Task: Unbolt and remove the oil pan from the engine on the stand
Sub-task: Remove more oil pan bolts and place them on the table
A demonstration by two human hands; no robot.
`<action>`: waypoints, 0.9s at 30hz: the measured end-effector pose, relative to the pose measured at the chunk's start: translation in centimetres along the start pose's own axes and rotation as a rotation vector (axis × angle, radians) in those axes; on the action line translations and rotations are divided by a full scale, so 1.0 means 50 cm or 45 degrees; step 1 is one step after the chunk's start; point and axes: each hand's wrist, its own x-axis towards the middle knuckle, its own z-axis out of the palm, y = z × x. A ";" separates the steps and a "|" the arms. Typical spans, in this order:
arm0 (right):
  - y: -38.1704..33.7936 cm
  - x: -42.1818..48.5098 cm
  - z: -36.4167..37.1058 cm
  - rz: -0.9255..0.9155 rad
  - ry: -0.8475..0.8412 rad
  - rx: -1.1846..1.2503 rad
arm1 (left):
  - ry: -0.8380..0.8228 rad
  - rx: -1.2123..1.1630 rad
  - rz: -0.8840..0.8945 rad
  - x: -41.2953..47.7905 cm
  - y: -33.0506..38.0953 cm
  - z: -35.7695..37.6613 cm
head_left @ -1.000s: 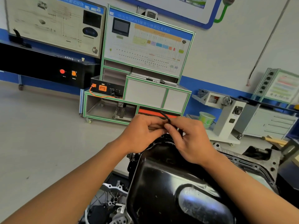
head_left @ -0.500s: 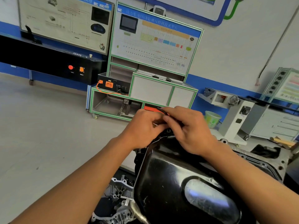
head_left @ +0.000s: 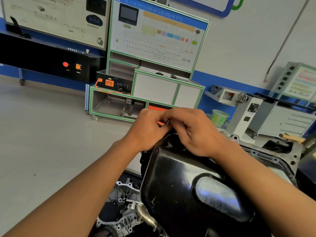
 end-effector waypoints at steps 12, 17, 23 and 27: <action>0.012 0.005 -0.013 0.522 0.316 0.628 | -0.057 0.054 0.104 0.008 -0.005 -0.002; 0.008 0.005 -0.011 0.450 0.385 0.443 | 0.024 0.074 0.161 0.017 -0.012 0.005; 0.007 0.004 -0.014 0.600 0.486 0.671 | 0.096 0.075 0.229 0.014 -0.007 0.011; -0.006 -0.003 -0.003 0.568 0.567 0.366 | 0.107 0.073 0.188 0.014 -0.008 0.014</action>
